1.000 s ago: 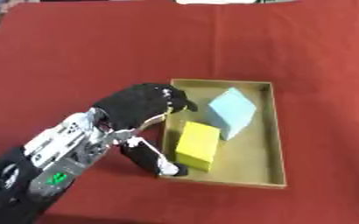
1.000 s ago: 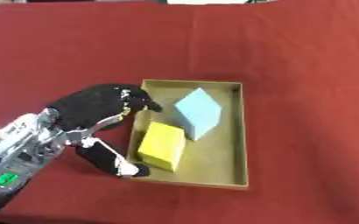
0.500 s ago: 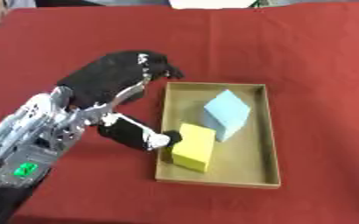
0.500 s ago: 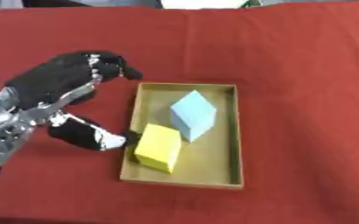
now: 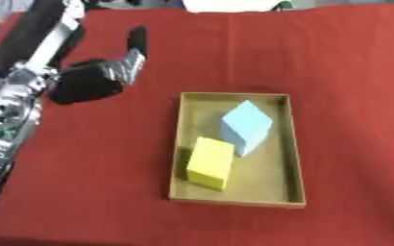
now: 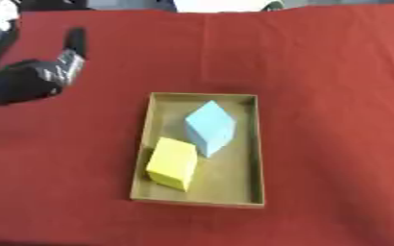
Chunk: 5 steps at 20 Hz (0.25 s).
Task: Pick up objects on the table and place them in the box.
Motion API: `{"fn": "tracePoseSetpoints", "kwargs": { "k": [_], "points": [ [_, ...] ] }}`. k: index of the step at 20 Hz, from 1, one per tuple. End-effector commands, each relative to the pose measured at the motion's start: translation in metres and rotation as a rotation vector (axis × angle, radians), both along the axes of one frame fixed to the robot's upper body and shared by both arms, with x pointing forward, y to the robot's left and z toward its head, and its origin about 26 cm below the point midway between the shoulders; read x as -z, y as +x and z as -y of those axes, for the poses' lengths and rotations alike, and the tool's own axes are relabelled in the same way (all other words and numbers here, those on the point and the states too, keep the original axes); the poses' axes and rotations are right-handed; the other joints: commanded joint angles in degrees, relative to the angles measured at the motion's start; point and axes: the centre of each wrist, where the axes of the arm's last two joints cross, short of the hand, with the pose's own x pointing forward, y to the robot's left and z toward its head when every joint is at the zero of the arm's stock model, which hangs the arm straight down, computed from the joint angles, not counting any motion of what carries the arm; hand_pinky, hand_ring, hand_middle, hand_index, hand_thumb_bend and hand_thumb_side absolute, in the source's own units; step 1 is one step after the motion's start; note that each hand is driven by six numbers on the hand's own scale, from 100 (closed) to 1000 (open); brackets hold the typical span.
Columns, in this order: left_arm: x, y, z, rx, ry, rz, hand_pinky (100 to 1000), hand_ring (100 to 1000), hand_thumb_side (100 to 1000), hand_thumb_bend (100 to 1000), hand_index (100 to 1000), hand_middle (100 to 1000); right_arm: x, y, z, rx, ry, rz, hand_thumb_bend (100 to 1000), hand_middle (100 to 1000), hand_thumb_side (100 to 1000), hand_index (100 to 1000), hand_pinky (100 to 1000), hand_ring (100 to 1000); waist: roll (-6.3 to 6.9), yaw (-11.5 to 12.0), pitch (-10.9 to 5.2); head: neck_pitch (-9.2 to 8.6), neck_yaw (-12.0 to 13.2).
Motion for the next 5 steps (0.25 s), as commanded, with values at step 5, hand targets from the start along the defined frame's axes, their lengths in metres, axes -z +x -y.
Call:
{"fn": "tracePoseSetpoints", "kwargs": {
  "k": [5],
  "points": [
    [0.004,-0.006,-0.039,-0.060,-0.346,0.187,851,824,728,166,813,683,-0.015,-0.013,-0.017,-0.104,0.035,0.112,100,600,892,823,737,724,-0.74,0.41,-0.96,-1.45,-0.20]
  ]
}}
